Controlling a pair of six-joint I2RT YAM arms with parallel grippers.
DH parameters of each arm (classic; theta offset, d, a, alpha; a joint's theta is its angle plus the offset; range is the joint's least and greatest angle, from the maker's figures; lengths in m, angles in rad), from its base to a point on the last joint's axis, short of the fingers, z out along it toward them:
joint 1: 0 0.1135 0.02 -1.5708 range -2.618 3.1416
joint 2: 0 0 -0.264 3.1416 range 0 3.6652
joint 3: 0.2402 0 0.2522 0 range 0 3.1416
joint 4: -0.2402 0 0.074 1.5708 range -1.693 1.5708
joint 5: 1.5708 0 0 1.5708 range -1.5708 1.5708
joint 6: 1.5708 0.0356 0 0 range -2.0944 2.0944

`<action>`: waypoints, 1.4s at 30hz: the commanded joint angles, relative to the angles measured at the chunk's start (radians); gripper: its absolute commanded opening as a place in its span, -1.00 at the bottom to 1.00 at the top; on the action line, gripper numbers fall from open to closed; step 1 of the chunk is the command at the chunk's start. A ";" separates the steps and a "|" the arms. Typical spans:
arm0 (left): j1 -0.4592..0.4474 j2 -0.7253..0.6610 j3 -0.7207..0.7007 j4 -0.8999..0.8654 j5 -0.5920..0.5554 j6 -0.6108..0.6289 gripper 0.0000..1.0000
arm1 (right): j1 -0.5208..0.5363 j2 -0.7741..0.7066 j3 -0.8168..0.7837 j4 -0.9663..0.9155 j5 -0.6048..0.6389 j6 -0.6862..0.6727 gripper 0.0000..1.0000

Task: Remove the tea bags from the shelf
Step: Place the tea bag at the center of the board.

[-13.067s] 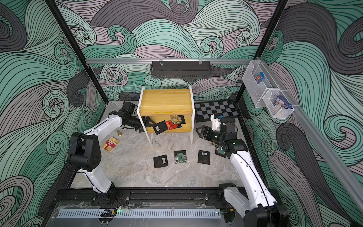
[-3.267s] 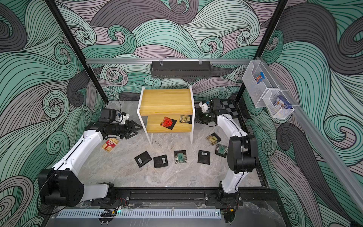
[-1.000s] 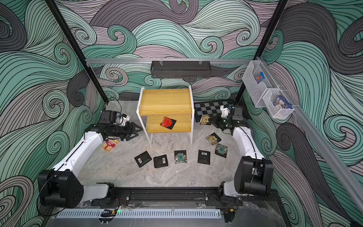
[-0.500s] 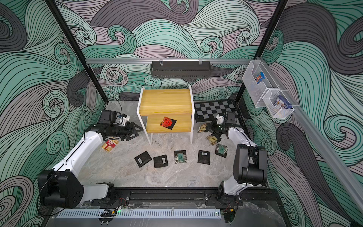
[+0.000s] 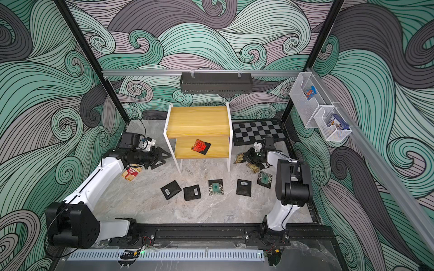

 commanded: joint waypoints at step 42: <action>0.021 0.007 0.008 0.006 0.006 0.023 0.13 | 0.028 -0.103 0.059 -0.179 0.084 -0.091 0.20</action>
